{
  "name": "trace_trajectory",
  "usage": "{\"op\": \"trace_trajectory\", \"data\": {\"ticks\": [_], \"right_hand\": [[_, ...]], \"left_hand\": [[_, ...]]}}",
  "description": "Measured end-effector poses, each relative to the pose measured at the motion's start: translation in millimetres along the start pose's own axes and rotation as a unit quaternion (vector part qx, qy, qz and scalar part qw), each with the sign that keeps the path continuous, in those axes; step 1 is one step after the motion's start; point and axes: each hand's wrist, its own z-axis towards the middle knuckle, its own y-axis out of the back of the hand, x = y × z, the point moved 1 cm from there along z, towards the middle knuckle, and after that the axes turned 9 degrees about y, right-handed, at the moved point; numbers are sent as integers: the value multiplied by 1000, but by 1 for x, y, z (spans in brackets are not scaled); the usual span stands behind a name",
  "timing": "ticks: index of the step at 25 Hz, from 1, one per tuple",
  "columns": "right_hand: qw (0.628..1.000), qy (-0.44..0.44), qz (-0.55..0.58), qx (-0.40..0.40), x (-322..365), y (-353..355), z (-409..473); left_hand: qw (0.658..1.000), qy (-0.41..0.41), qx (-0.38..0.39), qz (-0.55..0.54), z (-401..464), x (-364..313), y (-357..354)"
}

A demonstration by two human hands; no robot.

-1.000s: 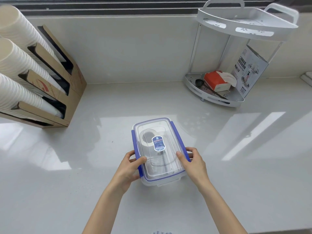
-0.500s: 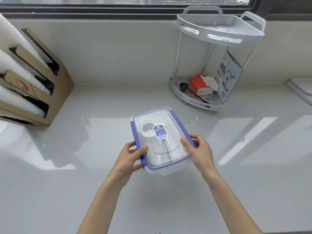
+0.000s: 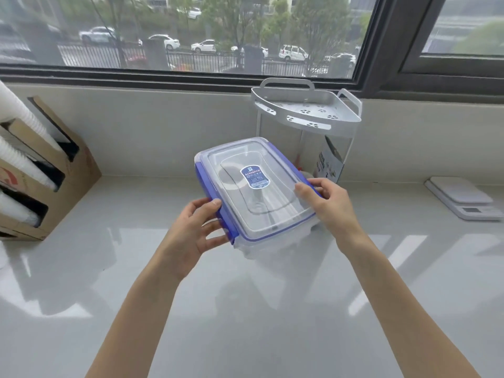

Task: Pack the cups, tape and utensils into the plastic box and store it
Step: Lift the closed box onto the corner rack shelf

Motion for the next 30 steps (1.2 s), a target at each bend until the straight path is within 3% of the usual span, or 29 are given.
{"op": "trace_trajectory", "data": {"ticks": [12,19,30], "right_hand": [[995,98,-29,13,87,64,91],[992,107,-67,8,110,86,150],[993,93,-67,-28,91,103,251]], "left_hand": [[991,-93,91,-17,25,-108,-66],[990,-79,119,8,67,-146,-100],[990,-34,139,15,160,-173,-136]]}}
